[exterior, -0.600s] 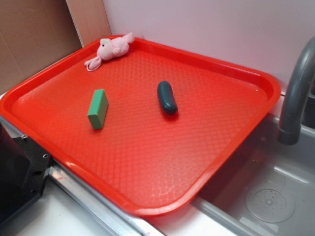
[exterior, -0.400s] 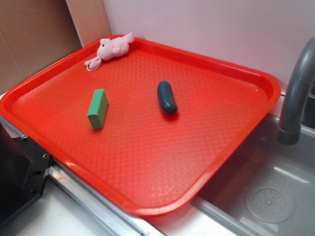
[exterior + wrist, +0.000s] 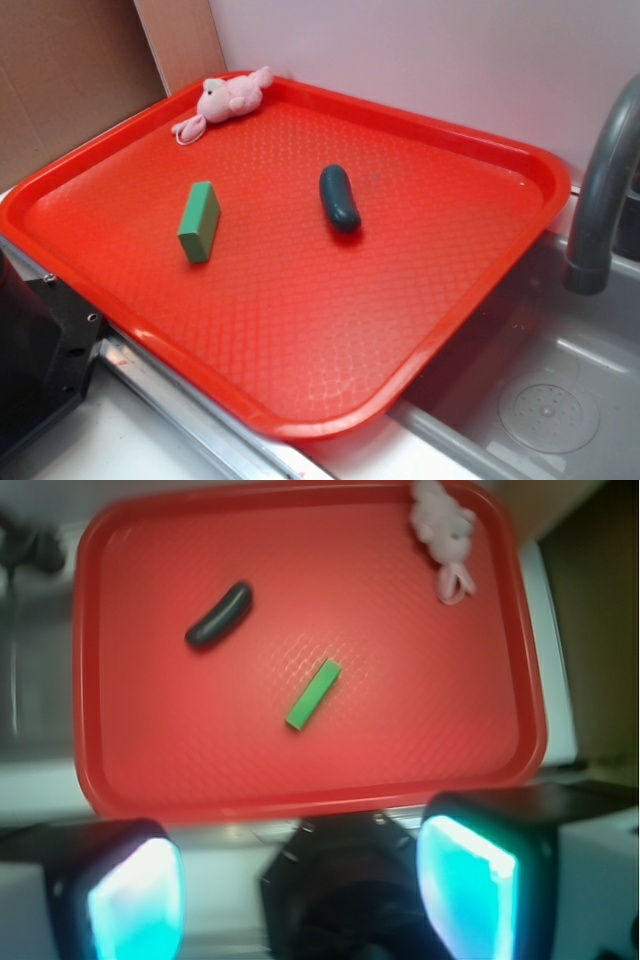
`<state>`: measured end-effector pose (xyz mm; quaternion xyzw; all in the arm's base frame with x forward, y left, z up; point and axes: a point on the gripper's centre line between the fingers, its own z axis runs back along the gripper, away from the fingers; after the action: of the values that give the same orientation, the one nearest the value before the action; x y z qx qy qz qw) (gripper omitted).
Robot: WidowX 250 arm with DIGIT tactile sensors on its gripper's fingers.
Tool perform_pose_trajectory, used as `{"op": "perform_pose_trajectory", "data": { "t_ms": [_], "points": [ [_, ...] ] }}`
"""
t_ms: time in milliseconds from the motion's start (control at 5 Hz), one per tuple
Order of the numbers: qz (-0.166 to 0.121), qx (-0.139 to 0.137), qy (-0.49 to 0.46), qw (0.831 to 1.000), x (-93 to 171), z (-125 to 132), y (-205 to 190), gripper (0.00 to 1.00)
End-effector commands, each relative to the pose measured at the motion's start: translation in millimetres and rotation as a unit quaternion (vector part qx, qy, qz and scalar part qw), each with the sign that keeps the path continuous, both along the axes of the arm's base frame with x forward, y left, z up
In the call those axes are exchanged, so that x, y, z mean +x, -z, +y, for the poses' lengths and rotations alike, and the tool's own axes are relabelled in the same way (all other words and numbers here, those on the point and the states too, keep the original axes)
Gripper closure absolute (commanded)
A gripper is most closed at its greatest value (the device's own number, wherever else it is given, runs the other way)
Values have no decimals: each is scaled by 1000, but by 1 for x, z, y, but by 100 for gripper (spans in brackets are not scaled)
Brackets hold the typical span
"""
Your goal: Grab the plastic pickle.
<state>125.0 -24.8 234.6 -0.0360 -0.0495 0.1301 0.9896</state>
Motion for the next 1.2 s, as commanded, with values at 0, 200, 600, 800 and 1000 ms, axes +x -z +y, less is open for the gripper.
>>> {"op": "perform_pose_trajectory", "data": {
  "t_ms": [0,200,600,800,1000],
  "points": [
    [4,-75,-237,969,34,-15,17,0],
    [-12,-99,-355,930,58,-22,37,0],
    [-36,-75,-405,910,93,-43,90,0],
    [-5,-53,-419,906,111,-48,133,0],
    [-9,-22,-426,904,127,-46,172,0]
  ]
}}
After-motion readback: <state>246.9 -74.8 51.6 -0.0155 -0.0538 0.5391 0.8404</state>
